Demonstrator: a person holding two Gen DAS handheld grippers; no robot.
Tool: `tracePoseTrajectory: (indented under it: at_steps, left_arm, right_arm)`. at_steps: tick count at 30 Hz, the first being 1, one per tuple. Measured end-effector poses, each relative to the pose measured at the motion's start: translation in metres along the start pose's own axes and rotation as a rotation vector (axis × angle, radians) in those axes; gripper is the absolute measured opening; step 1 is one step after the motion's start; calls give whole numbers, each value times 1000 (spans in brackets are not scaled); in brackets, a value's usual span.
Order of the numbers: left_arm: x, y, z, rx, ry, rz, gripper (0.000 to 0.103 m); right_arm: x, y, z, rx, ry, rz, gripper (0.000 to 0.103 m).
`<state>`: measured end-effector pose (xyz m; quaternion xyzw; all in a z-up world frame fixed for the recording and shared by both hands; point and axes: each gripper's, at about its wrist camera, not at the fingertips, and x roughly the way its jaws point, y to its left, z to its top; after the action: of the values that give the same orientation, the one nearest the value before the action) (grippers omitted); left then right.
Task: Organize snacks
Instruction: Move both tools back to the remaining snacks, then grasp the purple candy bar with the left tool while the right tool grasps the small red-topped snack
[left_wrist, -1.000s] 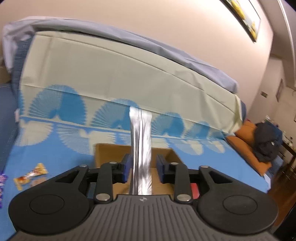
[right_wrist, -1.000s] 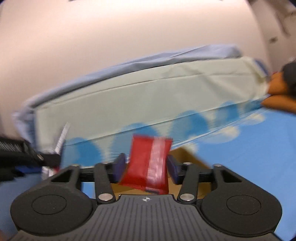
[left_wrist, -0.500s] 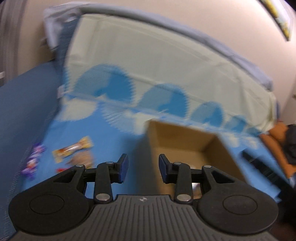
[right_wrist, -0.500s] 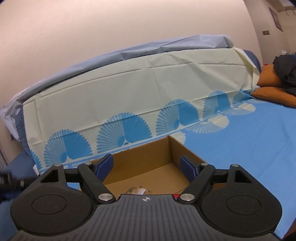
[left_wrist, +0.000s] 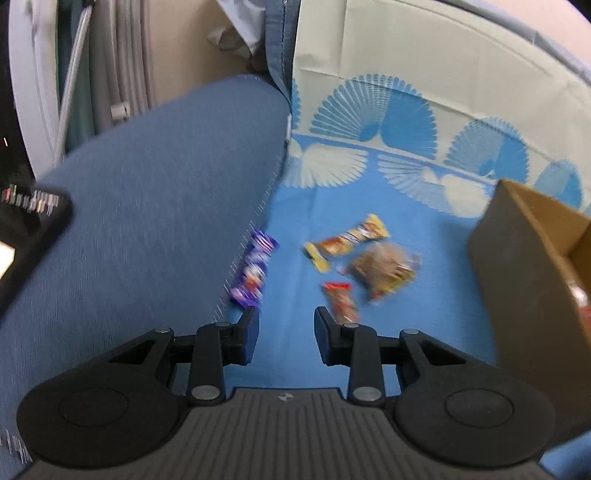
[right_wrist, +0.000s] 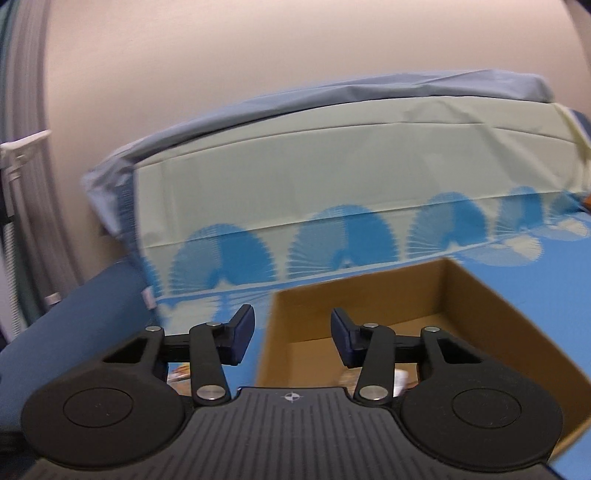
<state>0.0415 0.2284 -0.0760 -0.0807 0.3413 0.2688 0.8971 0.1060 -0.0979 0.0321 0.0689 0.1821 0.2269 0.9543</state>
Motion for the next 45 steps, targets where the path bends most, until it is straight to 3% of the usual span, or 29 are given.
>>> tracePoseTrajectory:
  at_steps: [8, 14, 16, 17, 18, 20, 22, 28, 31, 32, 33, 34, 35, 38, 42, 45]
  left_arm:
    - [73, -37, 10, 240, -25, 168, 44]
    - [134, -64, -2, 421, 45, 384, 44]
    - [146, -63, -5, 419, 59, 421, 40]
    - [147, -61, -4, 399, 61, 425, 33]
    - [148, -57, -1, 367, 79, 418, 18]
    - [145, -46, 3, 294, 99, 389, 15]
    - [128, -35, 4, 229, 93, 323, 15]
    - [55, 8, -19, -31, 101, 12, 14]
    - [29, 25, -43, -58, 117, -81, 14]
    - [24, 25, -44, -51, 111, -123, 23]
    - [19, 25, -43, -47, 93, -162, 44]
    - [17, 24, -43, -43, 82, -162, 54]
    - [20, 22, -44, -36, 92, -150, 57]
    - [37, 12, -46, -11, 169, -123, 56]
    - [49, 9, -43, 1, 176, -97, 19]
    - [41, 13, -43, -5, 146, -118, 18]
  right_arm:
    - [14, 32, -13, -49, 75, 134, 49]
    - [29, 37, -21, -49, 145, 156, 49]
    - [32, 38, -23, -51, 154, 158, 49]
    - [34, 39, -24, -54, 160, 159, 49]
    - [36, 39, -26, -56, 167, 161, 49]
    - [39, 42, -29, -65, 178, 166, 49]
    - [41, 45, -33, -78, 187, 170, 49]
    - [46, 58, -45, -126, 234, 199, 49]
    - [47, 67, -53, -155, 259, 223, 49]
    - [47, 71, -57, -168, 269, 230, 49]
    - [48, 75, -60, -178, 277, 236, 49]
    - [48, 78, -63, -190, 287, 244, 49]
    - [48, 82, -67, -202, 298, 250, 49]
    - [48, 92, -80, -239, 319, 260, 49]
    - [47, 100, -93, -296, 326, 268, 49]
    - [46, 102, -99, -308, 341, 263, 49]
